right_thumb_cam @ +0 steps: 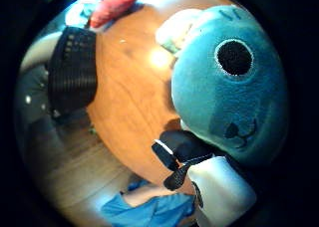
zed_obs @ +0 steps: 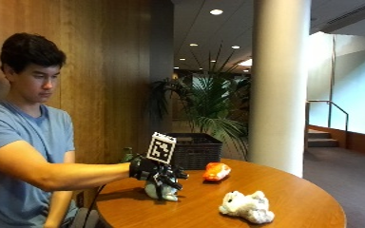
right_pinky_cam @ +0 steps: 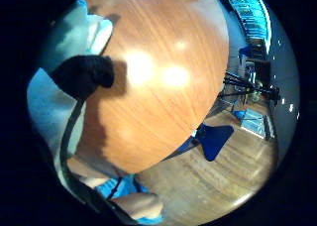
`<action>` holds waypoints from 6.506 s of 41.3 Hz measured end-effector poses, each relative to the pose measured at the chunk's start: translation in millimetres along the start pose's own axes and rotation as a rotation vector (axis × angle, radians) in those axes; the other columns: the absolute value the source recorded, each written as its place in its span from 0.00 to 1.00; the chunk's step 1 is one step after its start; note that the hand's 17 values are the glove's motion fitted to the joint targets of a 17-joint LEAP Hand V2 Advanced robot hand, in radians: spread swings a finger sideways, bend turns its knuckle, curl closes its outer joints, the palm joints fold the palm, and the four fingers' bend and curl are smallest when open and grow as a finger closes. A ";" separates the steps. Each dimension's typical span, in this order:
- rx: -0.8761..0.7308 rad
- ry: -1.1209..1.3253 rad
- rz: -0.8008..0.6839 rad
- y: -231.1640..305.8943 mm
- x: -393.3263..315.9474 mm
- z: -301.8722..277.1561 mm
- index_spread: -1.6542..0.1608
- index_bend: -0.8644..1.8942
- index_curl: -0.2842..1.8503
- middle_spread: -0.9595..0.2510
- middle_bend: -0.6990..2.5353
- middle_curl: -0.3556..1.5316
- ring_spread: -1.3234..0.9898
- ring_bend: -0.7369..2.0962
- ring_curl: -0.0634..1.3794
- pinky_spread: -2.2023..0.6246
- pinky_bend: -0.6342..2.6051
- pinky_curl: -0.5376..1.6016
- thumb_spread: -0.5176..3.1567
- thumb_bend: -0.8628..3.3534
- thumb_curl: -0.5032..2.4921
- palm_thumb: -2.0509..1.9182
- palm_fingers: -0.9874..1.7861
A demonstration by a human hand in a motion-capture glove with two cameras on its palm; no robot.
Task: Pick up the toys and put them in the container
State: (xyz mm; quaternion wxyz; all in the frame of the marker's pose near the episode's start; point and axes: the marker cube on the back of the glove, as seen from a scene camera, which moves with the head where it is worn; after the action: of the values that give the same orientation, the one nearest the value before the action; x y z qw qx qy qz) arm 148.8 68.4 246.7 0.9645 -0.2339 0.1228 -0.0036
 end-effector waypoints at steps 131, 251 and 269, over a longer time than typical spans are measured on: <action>0.327 -0.067 -0.191 -117.5 -173.4 -295.7 0.76 0.33 0.23 0.87 0.25 0.36 0.60 0.32 0.25 0.81 0.60 0.42 0.44 0.19 0.29 0.51 0.25; 0.555 -0.132 -0.304 -79.1 -247.3 -320.1 0.71 0.44 0.25 0.36 0.36 0.58 0.39 0.72 0.44 0.63 0.57 0.46 0.51 0.30 0.59 0.69 0.70; 0.382 -0.142 -0.354 -77.2 -292.4 -271.7 0.74 0.30 0.20 0.48 0.26 0.61 0.42 0.68 0.43 0.65 0.66 0.50 0.48 0.21 0.53 0.56 0.37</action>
State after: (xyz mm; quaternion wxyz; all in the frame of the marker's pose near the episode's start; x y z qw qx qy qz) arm -195.6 -103.8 116.7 0.9817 -0.0653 0.0089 -0.1789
